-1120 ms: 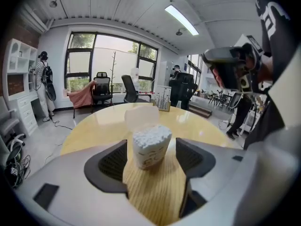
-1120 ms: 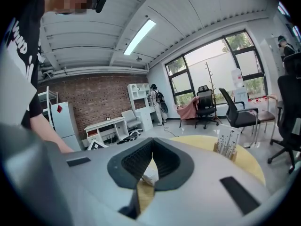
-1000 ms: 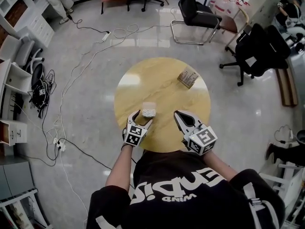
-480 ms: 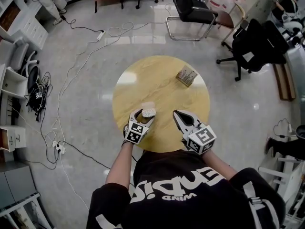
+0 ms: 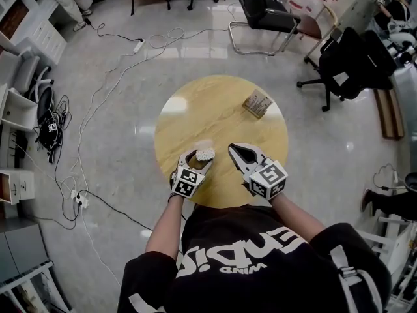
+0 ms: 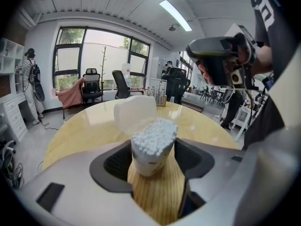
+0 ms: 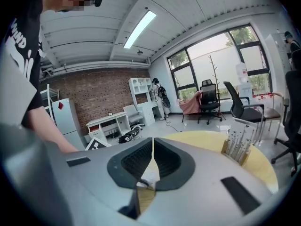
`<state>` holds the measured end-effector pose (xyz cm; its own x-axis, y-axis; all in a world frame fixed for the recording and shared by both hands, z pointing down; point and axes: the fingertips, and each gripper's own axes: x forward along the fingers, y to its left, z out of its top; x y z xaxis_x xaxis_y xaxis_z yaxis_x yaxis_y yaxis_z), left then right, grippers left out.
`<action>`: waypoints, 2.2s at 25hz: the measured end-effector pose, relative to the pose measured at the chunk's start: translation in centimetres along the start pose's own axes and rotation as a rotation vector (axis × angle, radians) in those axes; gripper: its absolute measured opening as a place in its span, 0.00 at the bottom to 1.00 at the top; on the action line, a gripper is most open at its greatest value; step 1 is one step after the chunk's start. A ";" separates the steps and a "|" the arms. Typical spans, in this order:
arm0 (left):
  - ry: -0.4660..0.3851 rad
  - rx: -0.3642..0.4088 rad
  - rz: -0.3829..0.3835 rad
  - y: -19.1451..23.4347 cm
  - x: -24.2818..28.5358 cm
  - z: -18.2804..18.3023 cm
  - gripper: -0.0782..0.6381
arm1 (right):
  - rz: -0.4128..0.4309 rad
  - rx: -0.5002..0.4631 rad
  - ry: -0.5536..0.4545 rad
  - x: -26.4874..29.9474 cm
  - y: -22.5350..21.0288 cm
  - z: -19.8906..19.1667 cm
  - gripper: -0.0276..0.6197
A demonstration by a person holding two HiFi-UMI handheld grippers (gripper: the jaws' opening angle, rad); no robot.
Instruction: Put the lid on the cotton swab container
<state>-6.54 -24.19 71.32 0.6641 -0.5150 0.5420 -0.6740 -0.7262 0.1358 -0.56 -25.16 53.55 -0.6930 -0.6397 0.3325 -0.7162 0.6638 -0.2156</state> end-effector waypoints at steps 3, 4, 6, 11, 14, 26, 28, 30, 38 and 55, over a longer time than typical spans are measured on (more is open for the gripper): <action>0.005 -0.004 -0.003 -0.3 -0.2 0.1 0.52 | 0.030 -0.016 0.044 2.4 0.0 -0.8 0.05; 0.005 -0.004 -0.003 -0.3 -0.2 0.1 0.52 | 0.036 -0.022 0.058 3.1 -0.1 -1.2 0.05; 0.006 -0.010 -0.002 -0.4 -0.3 -0.1 0.52 | 0.042 -0.030 0.084 4.7 -0.3 -1.9 0.05; 0.002 -0.011 -0.004 -0.6 -0.4 -0.1 0.52 | 0.049 -0.064 0.150 8.4 -1.1 -3.4 0.05; 0.001 -0.015 -0.002 -0.6 -0.5 0.0 0.52 | 0.044 -0.072 0.191 10.1 -1.8 -4.2 0.05; 0.004 -0.022 0.008 -0.7 -0.6 -0.2 0.51 | 0.044 -0.024 0.259 12.0 -2.0 -6.5 0.05; 0.006 -0.021 0.010 -0.7 -0.7 -0.2 0.51 | 0.048 -0.024 0.262 12.0 -1.9 -6.5 0.05; 0.007 -0.021 0.012 -0.7 -0.7 -0.2 0.51 | 0.052 -0.025 0.265 11.8 -1.9 -6.5 0.05; 0.010 -0.020 0.024 -0.7 -0.6 -0.2 0.51 | 0.070 -0.024 0.253 10.6 -0.9 -6.5 0.05; 0.015 -0.042 0.039 -0.6 -0.5 -0.3 0.51 | 0.106 -0.056 0.232 7.5 1.3 -7.2 0.05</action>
<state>-6.56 -23.37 71.22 0.6324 -0.5353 0.5599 -0.7123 -0.6860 0.1486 -6.08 -26.30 62.42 -0.7217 -0.4640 0.5137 -0.6305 0.7470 -0.2111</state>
